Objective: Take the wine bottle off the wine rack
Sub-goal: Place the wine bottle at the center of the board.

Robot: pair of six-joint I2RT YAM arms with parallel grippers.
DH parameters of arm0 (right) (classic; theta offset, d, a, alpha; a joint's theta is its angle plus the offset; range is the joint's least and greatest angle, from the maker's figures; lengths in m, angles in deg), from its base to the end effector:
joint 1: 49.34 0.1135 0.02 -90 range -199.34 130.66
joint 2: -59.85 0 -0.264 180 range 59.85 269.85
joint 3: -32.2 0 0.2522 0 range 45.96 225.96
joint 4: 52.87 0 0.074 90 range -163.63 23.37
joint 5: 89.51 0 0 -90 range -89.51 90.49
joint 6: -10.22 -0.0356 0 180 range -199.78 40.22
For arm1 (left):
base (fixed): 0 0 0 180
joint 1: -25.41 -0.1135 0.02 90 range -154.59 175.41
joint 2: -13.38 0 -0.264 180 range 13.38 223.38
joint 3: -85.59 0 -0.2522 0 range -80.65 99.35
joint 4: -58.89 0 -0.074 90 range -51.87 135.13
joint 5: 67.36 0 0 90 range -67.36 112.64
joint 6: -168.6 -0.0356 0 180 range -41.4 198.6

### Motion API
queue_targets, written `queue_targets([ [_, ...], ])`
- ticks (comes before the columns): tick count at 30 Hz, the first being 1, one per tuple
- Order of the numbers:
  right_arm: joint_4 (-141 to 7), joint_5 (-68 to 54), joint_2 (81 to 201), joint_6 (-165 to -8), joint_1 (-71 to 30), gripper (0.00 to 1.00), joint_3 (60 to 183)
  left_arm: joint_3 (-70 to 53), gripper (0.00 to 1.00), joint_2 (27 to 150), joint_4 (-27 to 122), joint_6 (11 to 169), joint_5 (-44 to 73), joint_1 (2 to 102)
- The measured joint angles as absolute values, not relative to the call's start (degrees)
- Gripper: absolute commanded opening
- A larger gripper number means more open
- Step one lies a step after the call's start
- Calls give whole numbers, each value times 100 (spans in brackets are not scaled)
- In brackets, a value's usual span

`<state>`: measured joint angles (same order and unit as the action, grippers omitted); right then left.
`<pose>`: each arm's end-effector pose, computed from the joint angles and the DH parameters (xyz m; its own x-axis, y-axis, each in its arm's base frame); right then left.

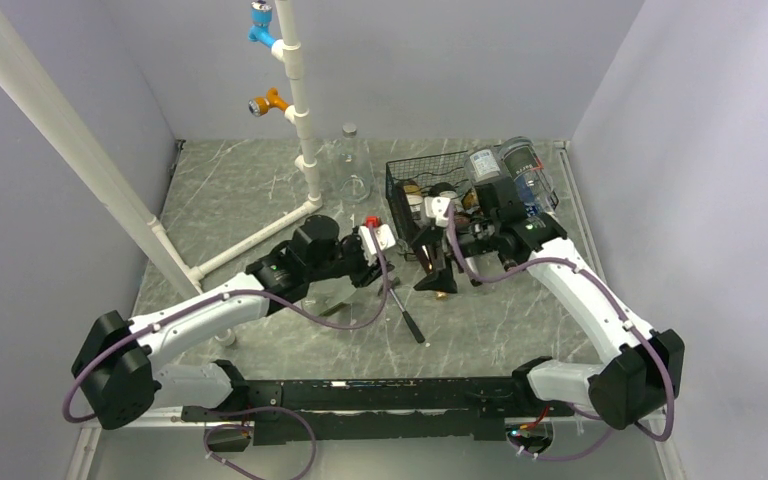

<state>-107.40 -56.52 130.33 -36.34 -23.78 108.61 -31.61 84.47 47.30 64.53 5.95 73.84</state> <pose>0.2076 0.1324 0.3183 0.0143 -0.4082 -0.9128 -0.9992 -0.0396 0.0021 0.1819 -0.2205 0.2901 -0.0011 0.3522 -0.9359 0.9238 0.3587 0.1339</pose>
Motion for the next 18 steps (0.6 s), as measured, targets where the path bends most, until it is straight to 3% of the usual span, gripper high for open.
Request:
queue_targets([
  [8, -10830, -6369, 12683, -3722, -3261, 99, 10922, -3227, 0, 8119, 4927, 6877, 768, 6852],
  [18, -10797, -6599, 12579, -3872, -3432, 99, 10682, -3312, 0, 8283, 6024, 7402, 1279, 6160],
])
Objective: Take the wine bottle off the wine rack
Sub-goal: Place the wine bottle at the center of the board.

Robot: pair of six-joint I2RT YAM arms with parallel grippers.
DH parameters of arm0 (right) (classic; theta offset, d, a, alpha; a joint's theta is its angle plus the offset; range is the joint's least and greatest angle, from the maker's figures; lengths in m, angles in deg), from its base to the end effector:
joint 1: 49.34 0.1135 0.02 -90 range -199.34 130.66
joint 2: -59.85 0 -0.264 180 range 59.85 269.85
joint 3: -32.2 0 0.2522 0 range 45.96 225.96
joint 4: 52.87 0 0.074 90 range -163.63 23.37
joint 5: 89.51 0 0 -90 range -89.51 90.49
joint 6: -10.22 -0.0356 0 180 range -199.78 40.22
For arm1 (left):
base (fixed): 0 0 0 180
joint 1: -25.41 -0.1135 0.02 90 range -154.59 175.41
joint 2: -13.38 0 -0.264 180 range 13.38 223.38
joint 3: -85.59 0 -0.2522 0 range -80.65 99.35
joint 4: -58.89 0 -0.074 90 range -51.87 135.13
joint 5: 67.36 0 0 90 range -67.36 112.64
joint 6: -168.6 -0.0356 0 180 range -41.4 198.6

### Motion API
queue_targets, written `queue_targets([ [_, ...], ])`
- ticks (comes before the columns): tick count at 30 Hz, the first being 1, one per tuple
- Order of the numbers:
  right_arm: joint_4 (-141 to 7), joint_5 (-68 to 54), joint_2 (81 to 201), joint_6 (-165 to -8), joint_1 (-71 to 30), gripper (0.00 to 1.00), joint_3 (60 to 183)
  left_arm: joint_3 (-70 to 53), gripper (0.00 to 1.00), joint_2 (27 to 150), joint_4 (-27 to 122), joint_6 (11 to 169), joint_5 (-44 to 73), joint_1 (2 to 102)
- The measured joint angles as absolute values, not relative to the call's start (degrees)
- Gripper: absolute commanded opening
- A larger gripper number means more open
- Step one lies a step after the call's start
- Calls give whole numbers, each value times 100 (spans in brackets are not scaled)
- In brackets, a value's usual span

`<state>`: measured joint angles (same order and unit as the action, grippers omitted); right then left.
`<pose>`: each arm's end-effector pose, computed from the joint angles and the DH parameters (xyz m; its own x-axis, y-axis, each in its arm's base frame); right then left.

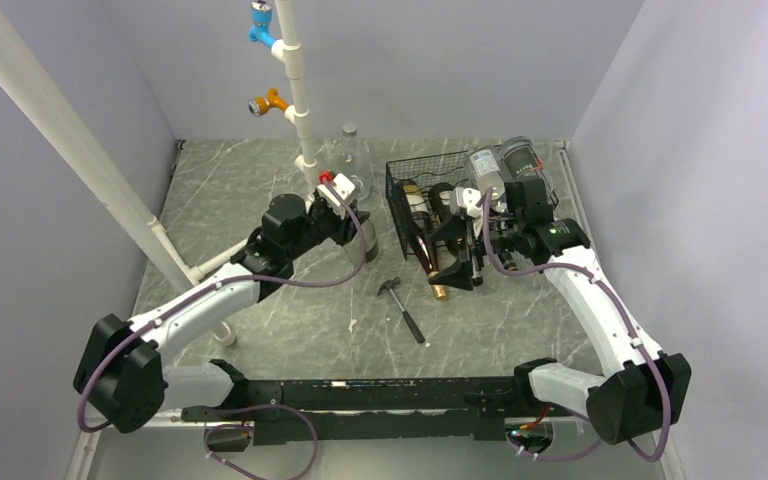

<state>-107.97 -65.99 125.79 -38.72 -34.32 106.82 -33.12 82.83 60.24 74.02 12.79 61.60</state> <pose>0.2064 0.0892 0.3287 -0.0586 -0.2871 -0.9561 -0.9979 0.0438 0.0480 0.2266 -0.1734 0.3120 -0.0380 0.1253 -0.9914 0.7242 0.6871 0.0591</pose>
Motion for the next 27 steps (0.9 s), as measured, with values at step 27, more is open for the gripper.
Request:
queue_targets([
  [27, -10769, -6553, 12736, -3890, -3622, 99, 10673, -1712, 0, 10629, 7266, 7537, 1495, 5587],
])
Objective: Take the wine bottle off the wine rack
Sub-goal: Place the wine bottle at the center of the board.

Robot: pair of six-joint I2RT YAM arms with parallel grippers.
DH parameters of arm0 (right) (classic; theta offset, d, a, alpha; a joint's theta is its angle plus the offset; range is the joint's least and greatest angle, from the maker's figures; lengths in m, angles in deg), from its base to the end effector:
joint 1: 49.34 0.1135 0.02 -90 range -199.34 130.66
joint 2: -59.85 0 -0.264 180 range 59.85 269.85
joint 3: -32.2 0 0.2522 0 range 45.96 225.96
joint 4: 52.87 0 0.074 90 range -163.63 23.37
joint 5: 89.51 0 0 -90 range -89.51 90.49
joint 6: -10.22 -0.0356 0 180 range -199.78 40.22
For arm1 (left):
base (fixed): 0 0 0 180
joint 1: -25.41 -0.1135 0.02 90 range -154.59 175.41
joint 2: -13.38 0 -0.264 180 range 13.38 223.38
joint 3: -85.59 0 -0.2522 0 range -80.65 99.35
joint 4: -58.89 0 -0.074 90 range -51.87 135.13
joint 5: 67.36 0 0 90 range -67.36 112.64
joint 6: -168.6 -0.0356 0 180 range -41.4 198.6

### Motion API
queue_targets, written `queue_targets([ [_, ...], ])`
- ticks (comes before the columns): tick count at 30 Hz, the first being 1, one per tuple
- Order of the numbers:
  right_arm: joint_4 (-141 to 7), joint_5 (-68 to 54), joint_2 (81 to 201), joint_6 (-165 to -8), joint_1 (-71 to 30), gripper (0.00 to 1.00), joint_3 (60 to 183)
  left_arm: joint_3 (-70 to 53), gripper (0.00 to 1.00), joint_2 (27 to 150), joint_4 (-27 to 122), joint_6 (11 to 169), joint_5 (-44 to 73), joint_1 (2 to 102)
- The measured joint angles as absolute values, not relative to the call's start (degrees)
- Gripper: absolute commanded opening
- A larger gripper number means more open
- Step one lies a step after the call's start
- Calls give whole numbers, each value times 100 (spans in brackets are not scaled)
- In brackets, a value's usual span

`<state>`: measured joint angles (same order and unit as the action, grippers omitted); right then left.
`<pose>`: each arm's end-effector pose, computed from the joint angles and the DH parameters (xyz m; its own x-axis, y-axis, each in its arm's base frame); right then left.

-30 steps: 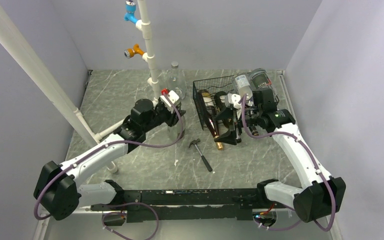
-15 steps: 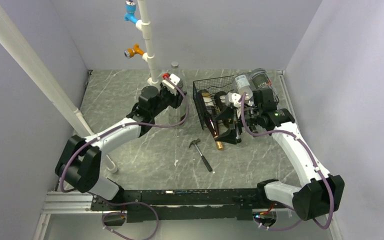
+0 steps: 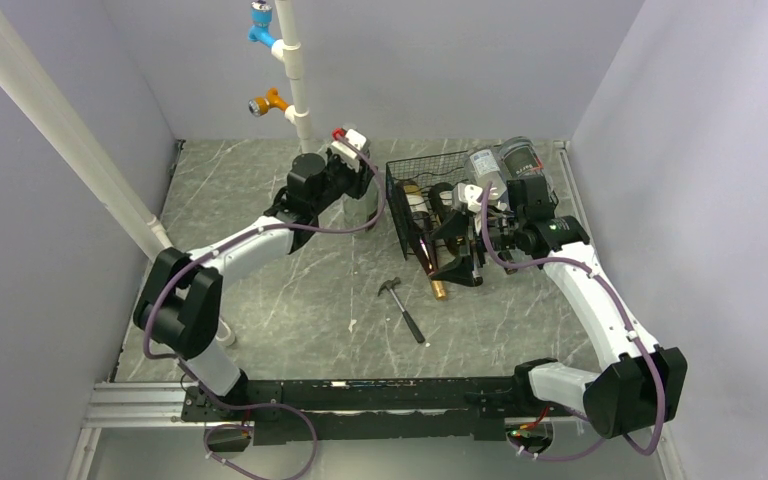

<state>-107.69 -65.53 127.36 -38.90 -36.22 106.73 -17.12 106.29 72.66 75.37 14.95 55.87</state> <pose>0.2154 0.0836 0.3227 -0.0939 -0.2950 -0.9509 -0.9939 0.0839 0.0721 0.3299 -0.1995 0.3057 0.0070 0.0607 -0.9981 0.6182 0.7843 0.0520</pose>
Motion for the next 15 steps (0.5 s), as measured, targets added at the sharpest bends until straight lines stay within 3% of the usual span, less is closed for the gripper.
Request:
queue_targets([
  [15, -10732, -6500, 12742, -3894, -3683, 99, 10673, -1078, 0, 11230, 7255, 7714, 1498, 5510],
])
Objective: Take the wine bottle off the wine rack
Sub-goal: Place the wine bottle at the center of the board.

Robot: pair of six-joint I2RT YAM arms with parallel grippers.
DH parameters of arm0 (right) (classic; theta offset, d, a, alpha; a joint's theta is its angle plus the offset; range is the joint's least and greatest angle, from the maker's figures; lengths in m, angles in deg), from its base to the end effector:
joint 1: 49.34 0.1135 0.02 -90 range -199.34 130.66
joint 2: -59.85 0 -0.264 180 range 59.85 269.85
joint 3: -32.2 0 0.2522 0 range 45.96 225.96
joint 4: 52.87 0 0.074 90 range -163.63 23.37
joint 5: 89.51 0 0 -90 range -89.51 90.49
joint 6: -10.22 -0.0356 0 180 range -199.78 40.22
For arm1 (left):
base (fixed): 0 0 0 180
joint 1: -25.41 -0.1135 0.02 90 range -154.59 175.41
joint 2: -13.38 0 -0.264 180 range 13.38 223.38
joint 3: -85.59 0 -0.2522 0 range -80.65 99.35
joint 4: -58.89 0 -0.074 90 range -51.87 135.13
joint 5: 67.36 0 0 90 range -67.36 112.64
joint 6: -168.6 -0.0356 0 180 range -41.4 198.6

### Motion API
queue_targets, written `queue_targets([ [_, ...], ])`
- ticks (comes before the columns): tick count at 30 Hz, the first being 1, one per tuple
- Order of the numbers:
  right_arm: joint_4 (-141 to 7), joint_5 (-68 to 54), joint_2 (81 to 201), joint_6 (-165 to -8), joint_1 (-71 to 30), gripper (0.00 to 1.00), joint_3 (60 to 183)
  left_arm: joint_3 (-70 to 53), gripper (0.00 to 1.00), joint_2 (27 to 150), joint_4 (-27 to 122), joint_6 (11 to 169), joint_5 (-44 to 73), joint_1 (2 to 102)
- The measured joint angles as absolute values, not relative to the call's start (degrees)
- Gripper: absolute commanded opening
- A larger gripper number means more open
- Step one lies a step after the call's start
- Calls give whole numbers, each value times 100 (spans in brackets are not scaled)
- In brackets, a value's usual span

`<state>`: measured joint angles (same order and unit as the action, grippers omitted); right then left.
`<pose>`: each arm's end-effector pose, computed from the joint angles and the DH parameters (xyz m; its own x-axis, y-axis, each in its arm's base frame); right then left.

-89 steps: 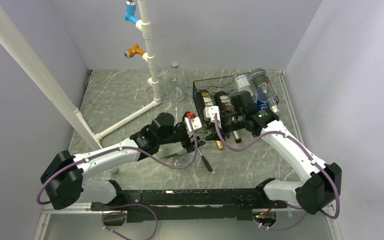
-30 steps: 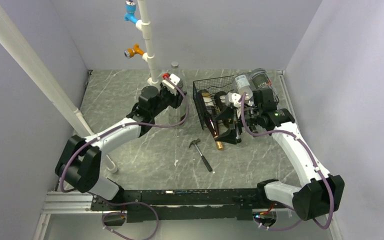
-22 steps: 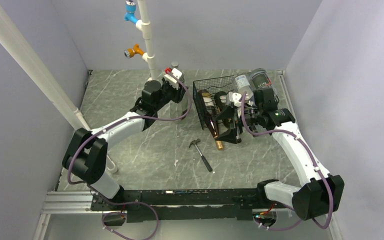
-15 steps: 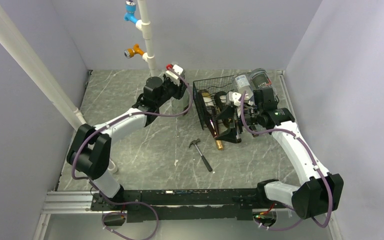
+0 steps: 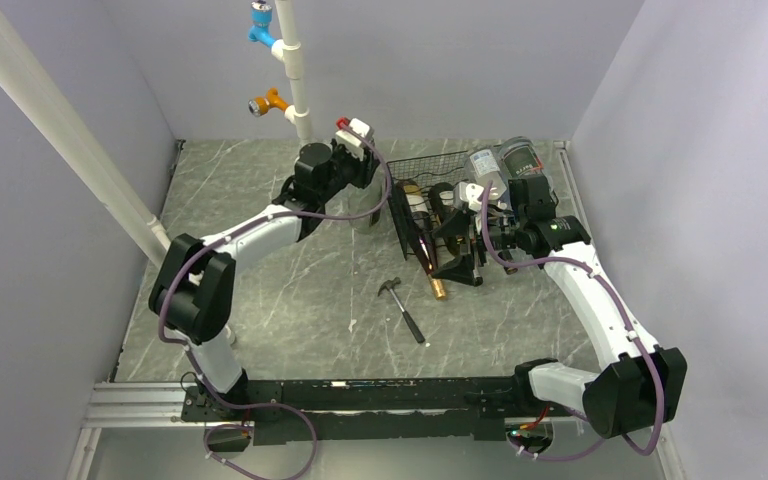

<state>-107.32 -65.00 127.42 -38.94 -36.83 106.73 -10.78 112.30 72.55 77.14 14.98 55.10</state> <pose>0.2171 0.0814 0.3227 -0.0932 -0.2986 -0.9498 -0.9927 0.1012 0.0655 0.3568 -0.2089 0.3047 -0.0092 0.0343 -0.9994 0.6071 0.7944 0.0217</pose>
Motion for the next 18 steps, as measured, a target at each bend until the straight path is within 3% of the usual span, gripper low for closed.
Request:
queue_targets([
  [13, -10729, -6454, 12756, -3894, -3694, 99, 10673, -757, 1, 11534, 7277, 7784, 1498, 5484],
  [18, -10729, -6452, 12769, -3894, -3716, 99, 10673, -755, 34, 11536, 7275, 7799, 1500, 5473],
])
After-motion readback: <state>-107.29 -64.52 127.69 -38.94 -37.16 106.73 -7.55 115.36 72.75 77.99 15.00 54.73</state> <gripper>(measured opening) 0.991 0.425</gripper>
